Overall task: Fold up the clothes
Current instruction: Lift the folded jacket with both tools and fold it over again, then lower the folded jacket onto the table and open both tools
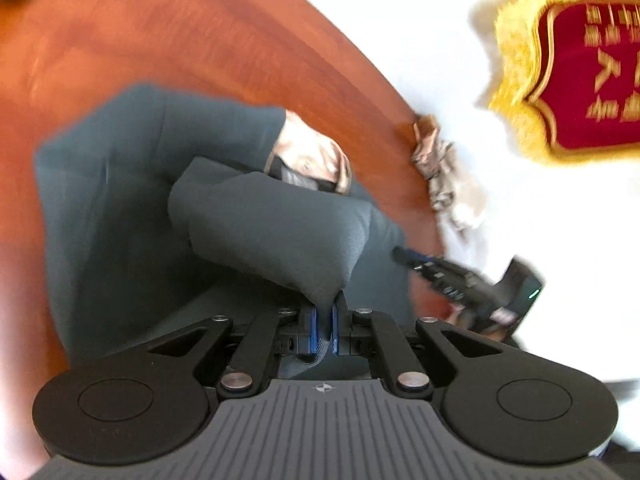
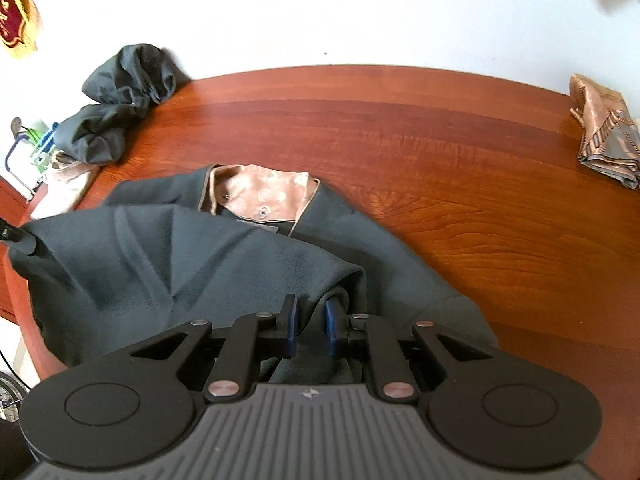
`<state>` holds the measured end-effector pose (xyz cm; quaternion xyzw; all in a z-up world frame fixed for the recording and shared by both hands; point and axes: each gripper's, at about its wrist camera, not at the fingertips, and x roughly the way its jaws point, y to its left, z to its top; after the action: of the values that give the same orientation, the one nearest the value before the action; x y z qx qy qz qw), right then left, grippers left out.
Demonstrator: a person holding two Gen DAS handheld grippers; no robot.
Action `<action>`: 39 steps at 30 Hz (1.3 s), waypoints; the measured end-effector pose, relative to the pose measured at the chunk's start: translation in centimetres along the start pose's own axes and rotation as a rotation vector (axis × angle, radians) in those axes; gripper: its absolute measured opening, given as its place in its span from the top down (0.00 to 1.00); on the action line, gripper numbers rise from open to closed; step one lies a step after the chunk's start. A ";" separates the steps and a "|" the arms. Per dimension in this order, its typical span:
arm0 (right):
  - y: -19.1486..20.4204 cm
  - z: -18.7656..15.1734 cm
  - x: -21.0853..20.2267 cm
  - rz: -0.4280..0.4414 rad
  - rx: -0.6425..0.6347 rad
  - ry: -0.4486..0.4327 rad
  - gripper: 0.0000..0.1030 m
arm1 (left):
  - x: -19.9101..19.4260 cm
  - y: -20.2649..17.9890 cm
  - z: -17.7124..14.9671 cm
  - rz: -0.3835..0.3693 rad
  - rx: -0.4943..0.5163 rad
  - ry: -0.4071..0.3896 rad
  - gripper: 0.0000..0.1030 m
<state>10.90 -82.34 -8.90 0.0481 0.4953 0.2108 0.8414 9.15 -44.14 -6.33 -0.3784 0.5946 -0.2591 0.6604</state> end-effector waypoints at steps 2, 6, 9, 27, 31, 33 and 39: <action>0.1 -0.5 -1.3 0.013 0.001 -0.012 0.86 | -0.3 0.1 -1.2 -0.034 -0.054 0.017 0.93; 0.3 -1.2 -2.8 0.026 -0.004 -0.021 0.86 | -0.5 0.7 -2.0 -0.038 -0.095 0.033 0.93; 0.4 -1.2 -2.9 0.022 -0.006 -0.017 0.86 | -0.4 1.9 -0.1 0.002 -0.114 0.003 0.93; -2.2 2.1 2.3 -0.093 0.070 0.027 0.86 | 3.6 4.6 10.1 0.218 0.057 -0.056 0.93; -2.3 2.2 3.5 -0.112 0.074 0.037 0.86 | 4.8 6.5 10.8 0.236 0.044 -0.077 0.93; -2.2 2.1 3.7 -0.117 0.080 0.035 0.86 | 5.0 7.0 10.9 0.236 0.042 -0.080 0.93; -0.9 1.8 1.9 -0.114 0.049 0.018 0.82 | 5.2 7.1 10.3 0.235 0.101 -0.102 0.92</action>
<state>13.50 -82.11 -9.80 0.0384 0.5099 0.1507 0.8461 19.33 -42.19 -15.08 -0.2853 0.5867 -0.1899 0.7337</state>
